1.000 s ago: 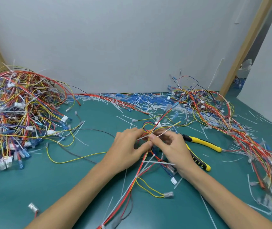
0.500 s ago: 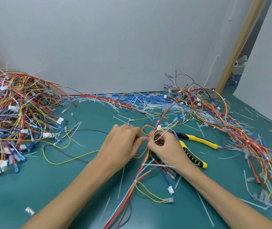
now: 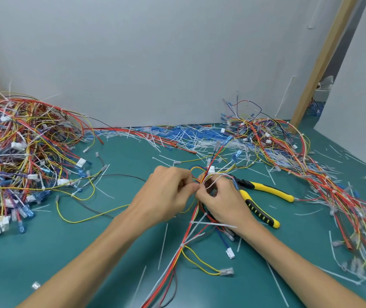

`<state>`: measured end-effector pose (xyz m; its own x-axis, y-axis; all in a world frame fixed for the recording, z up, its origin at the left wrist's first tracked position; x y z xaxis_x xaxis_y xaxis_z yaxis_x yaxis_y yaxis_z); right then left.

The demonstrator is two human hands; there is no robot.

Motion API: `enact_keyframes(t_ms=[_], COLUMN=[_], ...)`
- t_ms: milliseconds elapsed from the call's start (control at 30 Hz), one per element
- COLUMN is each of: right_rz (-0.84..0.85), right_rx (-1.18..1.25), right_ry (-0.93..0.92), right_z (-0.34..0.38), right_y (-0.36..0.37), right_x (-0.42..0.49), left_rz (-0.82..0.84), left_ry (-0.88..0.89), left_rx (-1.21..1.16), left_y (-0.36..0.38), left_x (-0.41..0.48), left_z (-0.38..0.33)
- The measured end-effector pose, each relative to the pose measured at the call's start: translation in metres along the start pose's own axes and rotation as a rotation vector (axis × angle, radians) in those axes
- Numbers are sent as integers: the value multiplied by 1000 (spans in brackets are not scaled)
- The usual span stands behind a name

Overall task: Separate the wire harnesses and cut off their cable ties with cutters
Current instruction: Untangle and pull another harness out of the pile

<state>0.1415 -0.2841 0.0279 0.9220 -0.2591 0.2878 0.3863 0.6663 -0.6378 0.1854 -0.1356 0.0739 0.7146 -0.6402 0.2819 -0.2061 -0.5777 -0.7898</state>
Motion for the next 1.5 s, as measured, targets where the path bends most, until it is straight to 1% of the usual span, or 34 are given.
enact_keyframes(t_ms=[100,200,267,367,500,567,633,733,767,800,867,900,933,967,1000,1033,1067,1100,1133,1167,1200,1267,1367,1433,1500], right_rz=[-2,-19,-25,-28,-26,-43,-83,-157,-127,-52,86,56,-66,-228,-348,-394,-350,-241,-108,15,95,183,207,168,95], right_rx=[83,170,267,363,402,375,281,30,-70,-194,-517,-672,-772,-783,-721,-613,-512,-469,-500,-579,-665,-748,-726,-709,-676], right_ry=[7,40,72,117,124,92,65,18,-5,-5,55,78,68,6,-99,-236,-353,-437,-460,-440,-408,-341,-256,-234,-259], right_z=[-7,-13,-16,-21,-24,-23,-23,-15,-8,-1,10,16,26,39,55,73,88,96,100,99,95,81,67,59,57], right_y=[-4,-7,-7,-7,-5,-6,-7,-19,-25,-30,-44,-56,-69,-80,-84,-81,-71,-55,-37,-19,-4,16,35,44,48], right_x=[4,8,11,12,13,14,13,7,5,4,1,0,-2,-8,-15,-22,-26,-25,-21,-14,-6,11,27,31,30], left_rz=[-12,-100,-113,2,199,233,178,88,68,52,15,-9,-29,-43,-58,-74,-90,-106,-121,-131,-133,-112,-80,-83,-107], left_ry=[-59,-81,-111,-161,-94,-84,-55,-1,15,32,53,52,51,51,54,57,60,56,44,25,4,-32,-110,-159,-194], left_rx=[-73,-95,-108,-11,49,69,66,51,59,76,118,129,134,139,151,172,200,230,259,292,332,397,311,223,125], left_y=[-9,-37,-54,-53,-22,-7,1,8,9,10,12,13,13,15,16,16,17,16,15,13,11,9,6,5,3], left_x=[1,5,8,7,2,1,1,0,0,0,0,0,0,-1,-2,-3,-4,-4,-5,-6,-6,-7,-8,-9,-10], left_z=[8,23,36,50,47,47,47,50,51,52,55,57,58,59,59,58,57,56,55,55,56,59,65,68,69])
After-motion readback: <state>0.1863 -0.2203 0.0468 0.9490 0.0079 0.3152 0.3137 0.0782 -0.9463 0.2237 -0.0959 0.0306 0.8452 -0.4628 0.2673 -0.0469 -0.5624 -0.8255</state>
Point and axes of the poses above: each hand's wrist, its own x-axis towards the middle knuckle, its own y-axis out of the palm, z = x × y, the point moved 4 cm from there along x, towards the middle knuckle, and after that the axes turned 3 degrees about -x, right-handed, at the moved point
